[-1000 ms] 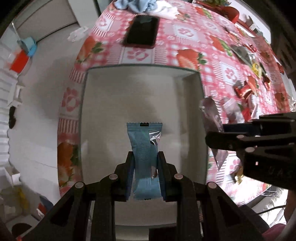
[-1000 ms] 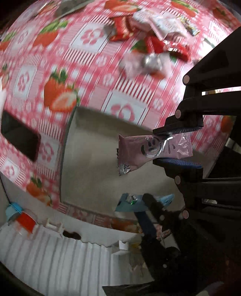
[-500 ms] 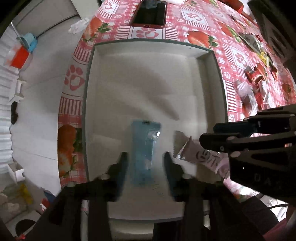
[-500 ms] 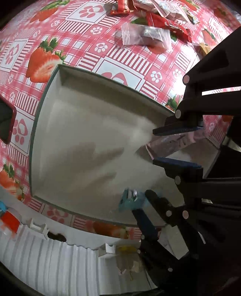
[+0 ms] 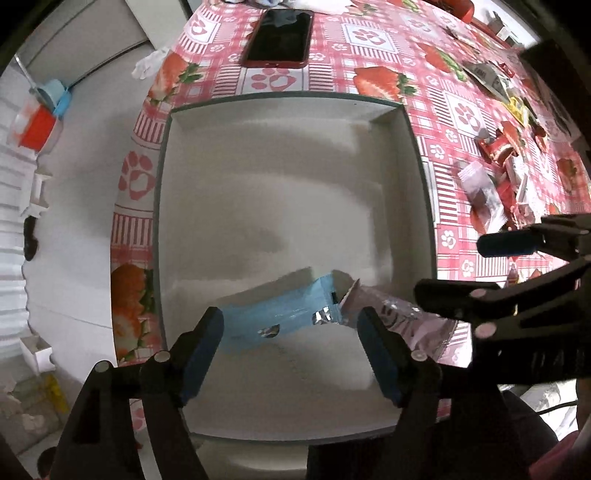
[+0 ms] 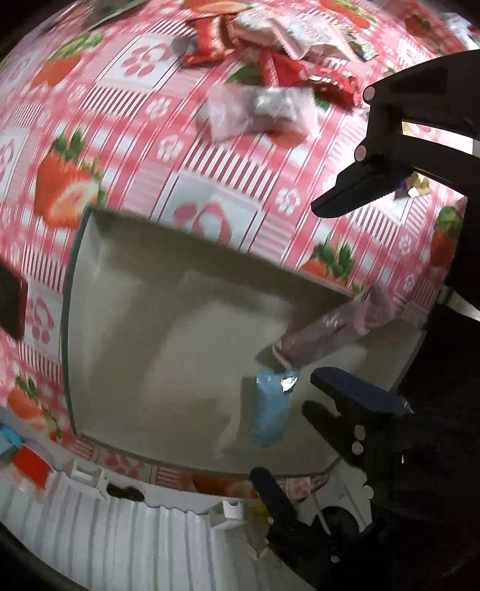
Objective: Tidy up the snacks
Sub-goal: 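Open both tools to drop the blue and pink wrappers into the tray, then move both tools back to the snack pile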
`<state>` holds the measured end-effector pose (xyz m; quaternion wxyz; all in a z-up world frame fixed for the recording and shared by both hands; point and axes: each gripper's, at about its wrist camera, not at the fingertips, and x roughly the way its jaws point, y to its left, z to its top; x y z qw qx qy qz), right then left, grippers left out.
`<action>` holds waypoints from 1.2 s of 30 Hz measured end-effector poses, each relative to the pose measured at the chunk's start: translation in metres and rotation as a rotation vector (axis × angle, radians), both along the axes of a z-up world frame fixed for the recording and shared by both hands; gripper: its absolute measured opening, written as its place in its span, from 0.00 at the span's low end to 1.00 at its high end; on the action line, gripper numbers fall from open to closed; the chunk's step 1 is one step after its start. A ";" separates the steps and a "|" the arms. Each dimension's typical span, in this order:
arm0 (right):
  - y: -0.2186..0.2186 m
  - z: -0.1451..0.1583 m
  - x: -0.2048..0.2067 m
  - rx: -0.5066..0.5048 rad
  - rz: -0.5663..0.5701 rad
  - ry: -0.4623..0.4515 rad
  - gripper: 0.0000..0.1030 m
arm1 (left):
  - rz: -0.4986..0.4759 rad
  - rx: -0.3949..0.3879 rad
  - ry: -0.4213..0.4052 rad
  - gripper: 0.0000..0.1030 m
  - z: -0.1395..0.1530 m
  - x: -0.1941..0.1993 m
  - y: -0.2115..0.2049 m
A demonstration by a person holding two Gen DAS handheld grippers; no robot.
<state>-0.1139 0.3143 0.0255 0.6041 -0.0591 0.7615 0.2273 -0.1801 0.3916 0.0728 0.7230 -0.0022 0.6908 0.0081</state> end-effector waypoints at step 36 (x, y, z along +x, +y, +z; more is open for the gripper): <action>-0.234 -0.042 -0.046 -0.155 -0.496 0.156 1.00 | -0.282 0.008 -0.006 0.77 0.005 0.022 -0.120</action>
